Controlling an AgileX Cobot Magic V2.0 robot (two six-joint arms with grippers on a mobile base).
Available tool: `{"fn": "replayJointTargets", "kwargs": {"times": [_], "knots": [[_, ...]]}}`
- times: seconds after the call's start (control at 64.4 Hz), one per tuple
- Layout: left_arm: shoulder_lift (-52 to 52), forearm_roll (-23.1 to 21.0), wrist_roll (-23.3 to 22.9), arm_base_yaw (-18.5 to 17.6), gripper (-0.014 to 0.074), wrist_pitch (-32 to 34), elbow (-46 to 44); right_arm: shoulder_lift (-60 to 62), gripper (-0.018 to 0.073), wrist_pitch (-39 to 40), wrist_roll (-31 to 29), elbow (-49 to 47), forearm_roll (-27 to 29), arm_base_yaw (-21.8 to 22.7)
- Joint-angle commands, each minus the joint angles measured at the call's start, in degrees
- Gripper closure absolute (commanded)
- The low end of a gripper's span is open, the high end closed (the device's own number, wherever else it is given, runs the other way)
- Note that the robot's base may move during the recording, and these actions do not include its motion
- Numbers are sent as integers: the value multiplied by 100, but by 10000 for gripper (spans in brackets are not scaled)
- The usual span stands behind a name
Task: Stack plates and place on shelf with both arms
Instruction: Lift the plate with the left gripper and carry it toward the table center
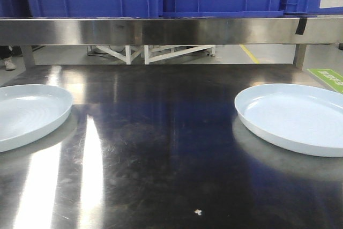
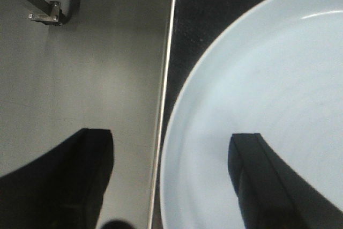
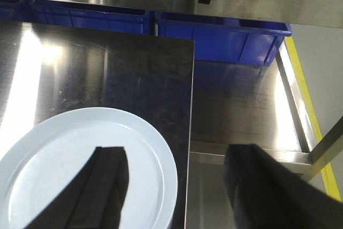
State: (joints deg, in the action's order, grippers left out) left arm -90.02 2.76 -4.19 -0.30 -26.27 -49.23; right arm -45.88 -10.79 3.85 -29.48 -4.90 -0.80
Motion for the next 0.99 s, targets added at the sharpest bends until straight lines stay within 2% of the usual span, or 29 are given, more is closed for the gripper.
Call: {"fn": "replayJointTargets", "kwargs": {"times": [0.0,0.047,0.186,0.249,0.404,0.715,0.824,0.979], "knots": [[183,16,-45,18,156,302,-178,17,55,420,-35,-225,-21,13],[183,16,-45,18,230,324,-178,17,55,420,-35,-225,-21,13],[183,63,-45,18,525,379,-178,17,55,420,-35,-225,-21,13],[183,78,-45,18,493,379,-178,17,55,420,-35,-225,-21,13],[273,36,-45,18,511,379,-178,17,55,420,-35,-225,-21,13],[912,-635,-45,-2,511,292,-346,17,55,426,-35,-225,-21,13],[1085,-740,-45,-135,511,170,-542,17,55,432,-35,-225,-21,13],[1178,-861,-45,-602,511,115,-880,17,55,437,-35,-225,-21,13]]}}
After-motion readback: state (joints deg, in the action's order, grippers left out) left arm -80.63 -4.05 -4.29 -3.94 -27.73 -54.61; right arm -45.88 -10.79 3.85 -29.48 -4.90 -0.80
